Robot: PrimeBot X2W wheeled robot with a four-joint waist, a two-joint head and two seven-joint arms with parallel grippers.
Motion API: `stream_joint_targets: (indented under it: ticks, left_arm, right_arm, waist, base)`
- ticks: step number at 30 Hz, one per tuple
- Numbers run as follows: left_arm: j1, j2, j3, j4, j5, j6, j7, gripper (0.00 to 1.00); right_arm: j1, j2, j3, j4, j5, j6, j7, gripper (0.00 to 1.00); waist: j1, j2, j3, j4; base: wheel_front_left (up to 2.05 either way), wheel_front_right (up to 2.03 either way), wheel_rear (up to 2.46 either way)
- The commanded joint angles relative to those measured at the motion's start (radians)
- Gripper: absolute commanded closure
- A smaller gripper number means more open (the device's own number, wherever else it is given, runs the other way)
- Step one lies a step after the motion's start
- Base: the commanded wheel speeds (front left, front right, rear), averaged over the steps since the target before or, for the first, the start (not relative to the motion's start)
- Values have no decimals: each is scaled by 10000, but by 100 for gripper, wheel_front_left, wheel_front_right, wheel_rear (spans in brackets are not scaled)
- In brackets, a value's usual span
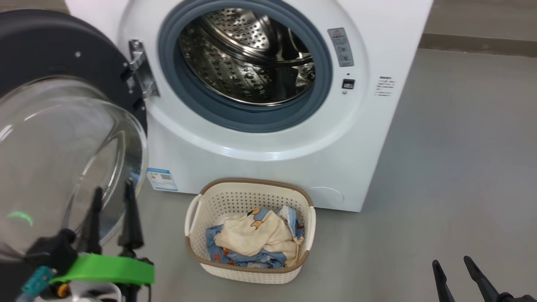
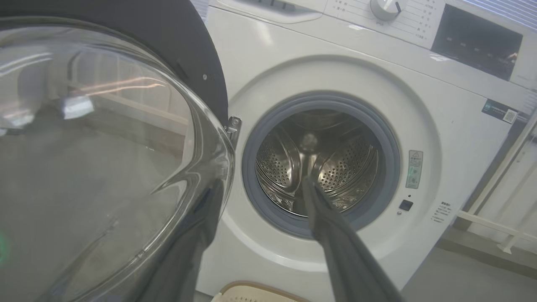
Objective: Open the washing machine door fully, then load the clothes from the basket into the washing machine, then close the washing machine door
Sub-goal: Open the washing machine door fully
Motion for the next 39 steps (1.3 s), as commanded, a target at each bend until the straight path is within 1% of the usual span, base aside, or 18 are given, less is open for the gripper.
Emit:
stream_joint_targets:
  ticks: [1,5,8,12,17,20,22,29,39]
  left_arm:
    - [-30,179,63,-133,-123,-70,-8,0]
    - [303,215,-293,261,-167,-129,-113,0]
    - [541,229,-275,622,-150,-144,-196,0]
    - [825,234,8,872,165,-120,-245,0]
    - [1394,233,780,404,818,-126,-251,0]
    - [1771,207,1209,164,861,-153,-252,0]
    - [2011,194,1309,-43,956,-169,-252,0]
    - [2703,179,1130,-377,1014,-188,-253,0]
    - [3204,175,1400,-420,811,-190,-254,0]
  right_arm:
    - [-320,-203,225,-276,-20,14,-120,0]
    - [-400,-229,202,-344,-48,14,-120,0]
    - [-480,-235,216,-371,-56,14,-120,0]
    - [-528,-221,225,-393,-87,14,-120,0]
    - [-593,-208,219,-383,-97,14,-120,0]
    - [-632,-197,245,-359,-90,14,-120,0]
    - [-667,-192,277,-342,-80,14,-120,0]
    - [-689,-190,297,-291,-55,14,-120,0]
    - [-589,-198,296,-271,-58,14,-120,0]
  waist:
    - [0,0,46,-395]
    - [0,0,128,-860]
    - [0,0,175,-1231]
    - [0,0,225,-1693]
    - [0,0,294,-2214]
    - [0,0,316,-2477]
    - [0,0,315,-2638]
    - [0,0,240,-2973]
    - [0,0,47,-3131]
  base:
    - [0,0,0]
    - [0,0,0]
    - [0,0,0]
    - [0,0,0]
    - [0,0,0]
    - [0,0,0]
    - [0,0,0]
    - [0,0,0]
    - [0,0,0]
